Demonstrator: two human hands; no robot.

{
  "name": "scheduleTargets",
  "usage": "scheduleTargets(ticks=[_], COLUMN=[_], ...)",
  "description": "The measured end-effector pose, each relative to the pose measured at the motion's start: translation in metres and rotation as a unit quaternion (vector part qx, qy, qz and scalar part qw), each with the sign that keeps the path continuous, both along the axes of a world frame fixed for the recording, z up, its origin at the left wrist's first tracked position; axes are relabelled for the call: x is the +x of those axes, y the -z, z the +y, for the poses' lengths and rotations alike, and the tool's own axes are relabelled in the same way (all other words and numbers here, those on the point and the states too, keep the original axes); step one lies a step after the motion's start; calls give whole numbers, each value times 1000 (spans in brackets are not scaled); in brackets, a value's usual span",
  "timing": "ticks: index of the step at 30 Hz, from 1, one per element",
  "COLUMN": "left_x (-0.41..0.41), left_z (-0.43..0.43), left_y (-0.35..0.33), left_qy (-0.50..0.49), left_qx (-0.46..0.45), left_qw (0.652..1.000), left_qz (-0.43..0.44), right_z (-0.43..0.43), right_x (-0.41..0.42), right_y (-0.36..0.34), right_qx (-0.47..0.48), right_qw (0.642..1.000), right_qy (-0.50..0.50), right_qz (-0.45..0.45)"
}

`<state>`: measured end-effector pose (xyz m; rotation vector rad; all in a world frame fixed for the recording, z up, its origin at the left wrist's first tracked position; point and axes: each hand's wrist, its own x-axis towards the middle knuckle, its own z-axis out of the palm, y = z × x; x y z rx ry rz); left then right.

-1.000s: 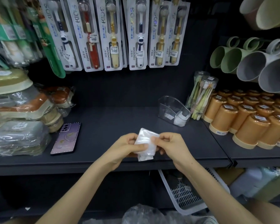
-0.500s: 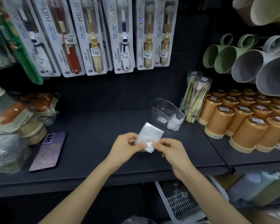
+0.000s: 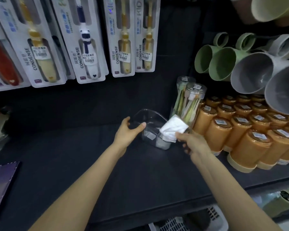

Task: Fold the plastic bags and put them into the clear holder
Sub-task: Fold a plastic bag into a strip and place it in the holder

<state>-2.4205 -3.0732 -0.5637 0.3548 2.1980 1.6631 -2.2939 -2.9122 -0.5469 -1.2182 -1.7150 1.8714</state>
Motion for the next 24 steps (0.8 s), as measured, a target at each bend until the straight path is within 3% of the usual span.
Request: scheduleTargets(ticks=[4,6,11,17,24], left_x=[-11,-13,-13,10,50], left_z=[15,17,13,-9,-29], left_y=[4,8,17,27,40], left_qy=[11,15,-8,-40,-57], left_qx=[83,107,144,204,254], left_qw=[993,990,986,978,964], left_qz=[-88,-91,-84,-35,60], right_z=[10,12,10,-5,-23], right_x=[-22,-25,-26,-21,-12], right_y=[7,10,19,27,39], right_qx=[-5,18,175,451,609], right_qw=[997,998,978,864,764], right_qy=[-44,-38,-58,-90,-65], right_qz=[-61,-50,-95,-205,-205])
